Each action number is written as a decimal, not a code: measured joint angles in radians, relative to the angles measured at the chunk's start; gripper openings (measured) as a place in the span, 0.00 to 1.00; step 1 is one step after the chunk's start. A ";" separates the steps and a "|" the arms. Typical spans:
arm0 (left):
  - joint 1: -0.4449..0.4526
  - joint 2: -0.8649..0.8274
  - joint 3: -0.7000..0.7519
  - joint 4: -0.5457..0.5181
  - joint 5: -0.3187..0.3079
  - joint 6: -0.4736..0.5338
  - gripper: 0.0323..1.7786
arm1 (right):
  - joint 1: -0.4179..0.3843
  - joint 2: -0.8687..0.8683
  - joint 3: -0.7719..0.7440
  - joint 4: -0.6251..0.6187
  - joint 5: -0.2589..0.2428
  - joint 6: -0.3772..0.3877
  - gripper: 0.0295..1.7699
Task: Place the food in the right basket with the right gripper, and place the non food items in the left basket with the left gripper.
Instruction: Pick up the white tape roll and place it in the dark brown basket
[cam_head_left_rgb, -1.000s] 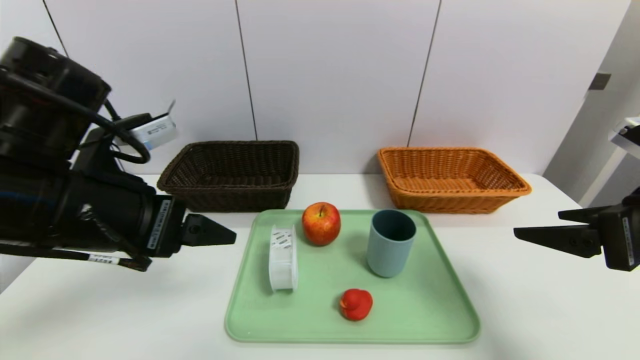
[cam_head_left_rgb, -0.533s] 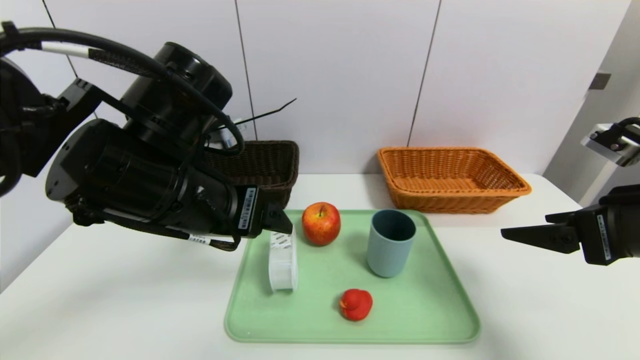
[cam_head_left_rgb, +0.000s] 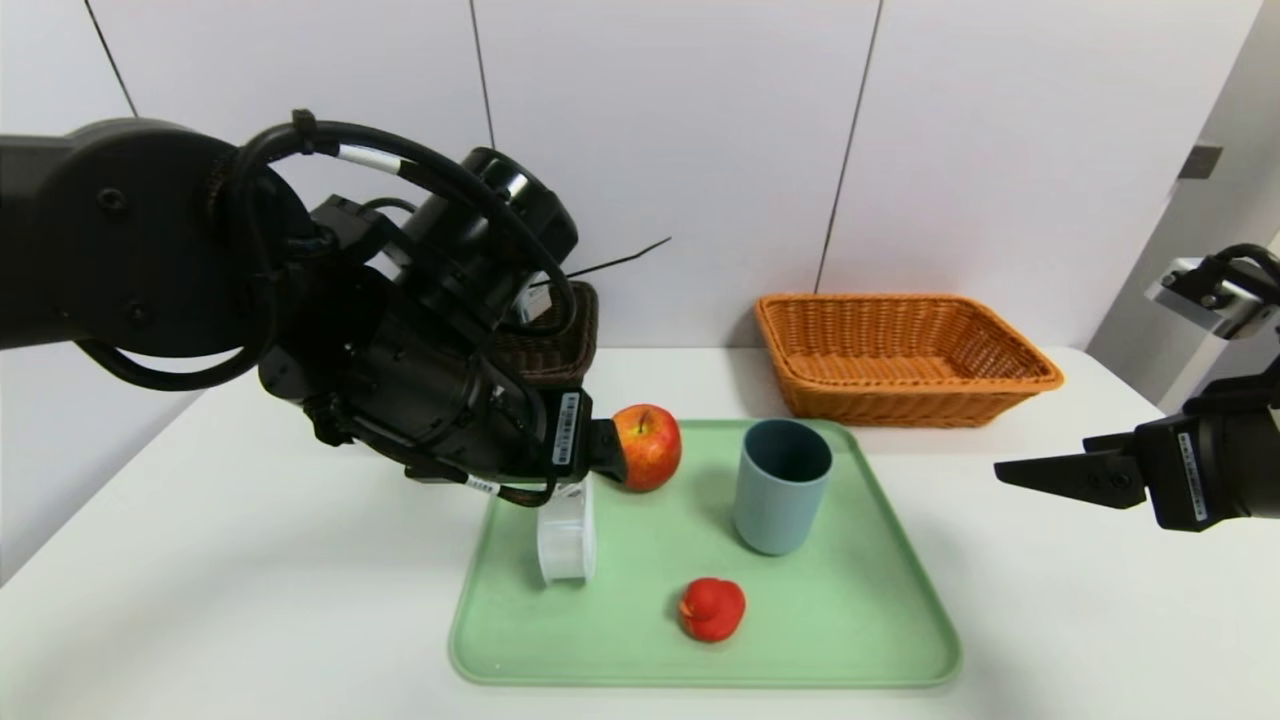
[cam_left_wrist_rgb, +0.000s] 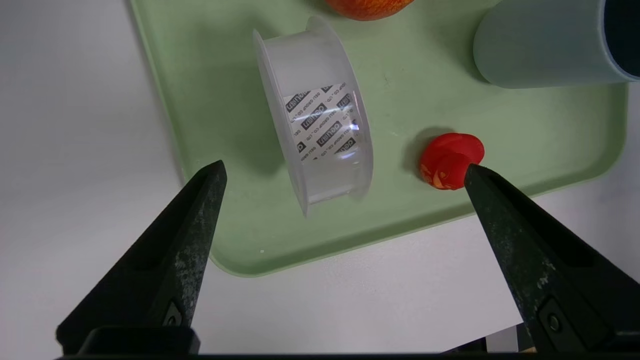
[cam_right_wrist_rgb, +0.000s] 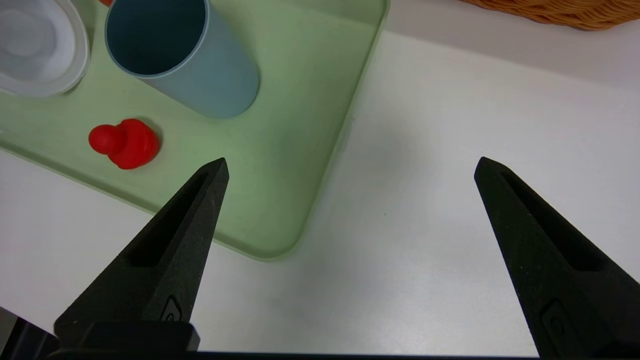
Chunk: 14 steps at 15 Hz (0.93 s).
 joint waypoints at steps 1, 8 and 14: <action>-0.001 0.010 0.000 0.000 0.005 0.000 0.95 | -0.001 0.001 0.000 0.000 0.000 0.000 0.96; -0.001 0.115 0.011 0.000 0.048 -0.041 0.95 | -0.003 0.000 0.000 0.000 -0.001 0.000 0.96; 0.000 0.176 0.009 -0.006 0.076 -0.047 0.95 | -0.003 -0.006 0.004 0.001 -0.002 0.001 0.96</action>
